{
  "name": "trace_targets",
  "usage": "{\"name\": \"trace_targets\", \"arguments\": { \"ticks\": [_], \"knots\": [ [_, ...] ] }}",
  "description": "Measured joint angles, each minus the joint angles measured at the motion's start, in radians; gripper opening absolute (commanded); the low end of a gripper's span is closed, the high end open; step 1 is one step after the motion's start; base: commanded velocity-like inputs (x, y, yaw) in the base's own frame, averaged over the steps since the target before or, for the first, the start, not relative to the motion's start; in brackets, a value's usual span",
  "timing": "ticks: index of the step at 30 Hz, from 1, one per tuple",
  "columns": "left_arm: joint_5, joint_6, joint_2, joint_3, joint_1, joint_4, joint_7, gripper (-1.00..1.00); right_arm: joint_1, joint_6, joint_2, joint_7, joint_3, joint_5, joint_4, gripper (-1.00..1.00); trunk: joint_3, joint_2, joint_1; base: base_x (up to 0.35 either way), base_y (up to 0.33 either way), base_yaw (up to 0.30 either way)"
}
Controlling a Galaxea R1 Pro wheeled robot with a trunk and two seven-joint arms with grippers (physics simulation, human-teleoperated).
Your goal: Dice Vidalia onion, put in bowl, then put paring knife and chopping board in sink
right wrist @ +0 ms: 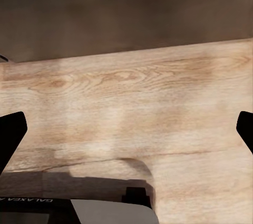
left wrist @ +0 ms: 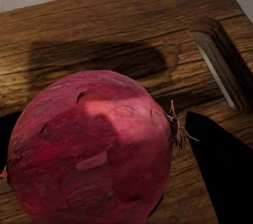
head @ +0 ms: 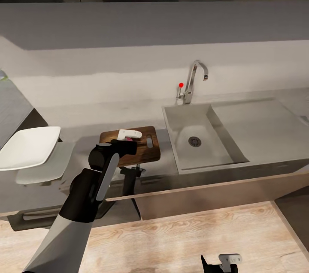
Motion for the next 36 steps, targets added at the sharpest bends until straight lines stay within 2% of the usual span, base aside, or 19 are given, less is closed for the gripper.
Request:
{"name": "trace_targets", "arguments": {
  "ticks": [34,35,36],
  "knots": [
    [0.000,0.000,0.000,0.000,0.000,0.001,0.000,-1.00,0.000,0.000,0.000,-0.001,0.000,0.000,0.000,1.00,0.005,0.000,0.000,0.004,0.021,0.000],
    [0.000,0.000,0.000,0.000,0.000,0.001,0.000,1.00,0.000,0.000,0.000,-0.001,0.000,0.000,0.000,1.00,0.005,0.000,0.000,0.000,0.000,0.000],
    [0.000,0.000,0.000,0.000,0.000,0.000,0.000,1.00,0.000,0.000,0.000,-0.001,0.000,0.000,0.000,1.00,0.005,0.000,0.000,0.000,0.000,0.000]
  ]
}}
